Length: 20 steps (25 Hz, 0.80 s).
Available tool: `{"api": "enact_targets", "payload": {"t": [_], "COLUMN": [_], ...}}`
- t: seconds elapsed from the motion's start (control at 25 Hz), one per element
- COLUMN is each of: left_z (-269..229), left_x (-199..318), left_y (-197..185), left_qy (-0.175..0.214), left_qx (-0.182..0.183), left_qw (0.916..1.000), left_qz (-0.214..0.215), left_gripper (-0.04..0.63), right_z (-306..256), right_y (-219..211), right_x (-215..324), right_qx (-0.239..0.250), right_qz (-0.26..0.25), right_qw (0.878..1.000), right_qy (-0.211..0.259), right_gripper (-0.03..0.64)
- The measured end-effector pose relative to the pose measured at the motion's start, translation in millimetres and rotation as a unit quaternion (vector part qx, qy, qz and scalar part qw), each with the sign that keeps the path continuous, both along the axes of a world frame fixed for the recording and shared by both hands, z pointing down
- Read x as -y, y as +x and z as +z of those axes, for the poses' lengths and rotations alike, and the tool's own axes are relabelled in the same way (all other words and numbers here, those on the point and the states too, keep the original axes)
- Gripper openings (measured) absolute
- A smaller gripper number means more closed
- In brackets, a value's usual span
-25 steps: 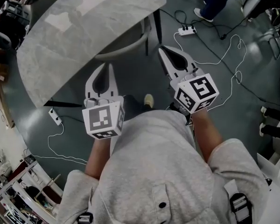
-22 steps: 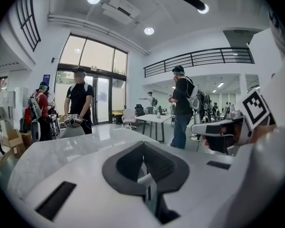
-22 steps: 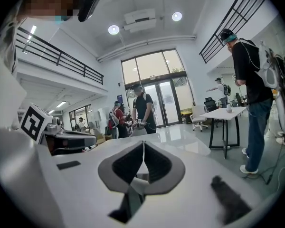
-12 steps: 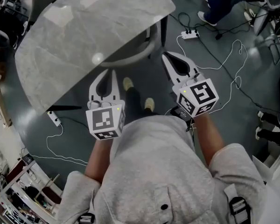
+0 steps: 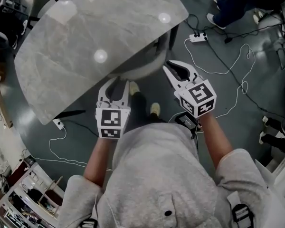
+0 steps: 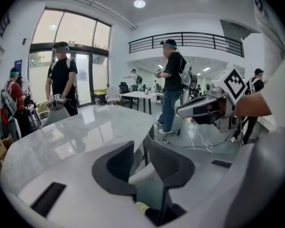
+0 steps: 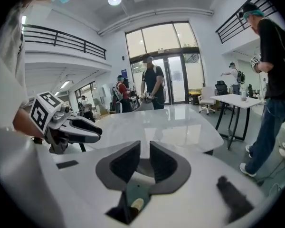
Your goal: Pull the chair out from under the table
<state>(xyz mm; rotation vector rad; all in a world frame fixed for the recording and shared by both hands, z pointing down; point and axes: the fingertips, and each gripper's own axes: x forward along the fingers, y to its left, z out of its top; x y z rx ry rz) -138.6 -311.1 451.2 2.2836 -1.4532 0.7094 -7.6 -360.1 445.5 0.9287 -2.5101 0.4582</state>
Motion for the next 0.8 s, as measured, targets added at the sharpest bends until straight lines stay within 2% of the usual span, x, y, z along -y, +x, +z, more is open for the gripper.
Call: {"api": "enact_targets", "payload": {"t": [0.04,0.12,0.24,0.36,0.52,0.6,0.72,0.8], "left_z": [10,35,78,113,153,170,180,178], "left_x": [3,7,3,4,7,5,4,1], "left_y": [1,7,15,12,10,7,7,8], "left_qy": [-0.014,-0.042,-0.092,-0.132,-0.184,-0.211,-0.229,-0.244], "left_qx": [0.003,0.009,0.014,0.035,0.067,0.087,0.116,0.127], "left_qw": [0.9998,0.9973,0.9864,0.9729,0.9505,0.9353,0.9144,0.8967], "left_qz": [0.016,0.059,0.135,0.187,0.241,0.270,0.313,0.346], "left_gripper": [0.120,0.158,0.186,0.237,0.273,0.275,0.272,0.249], "right_z": [9,31,72,115,160,177,190,193], "right_y": [-5,-13,-28,-37,-38,-42,-48,-47], "right_x": [2,5,-6,-17,-22,-25,-27,-28], "right_qx": [-0.007,-0.028,-0.090,-0.171,-0.265,-0.282,-0.289,-0.299], "right_qz": [-0.014,-0.052,-0.137,-0.227,-0.328,-0.364,-0.407,-0.436], "right_qw": [1.000,0.998,0.985,0.957,0.905,0.886,0.864,0.845], "right_qy": [-0.009,-0.028,-0.050,-0.054,-0.046,-0.055,-0.069,-0.081], "right_gripper": [0.054,0.115,0.143,0.182,0.199,0.206,0.207,0.215]}}
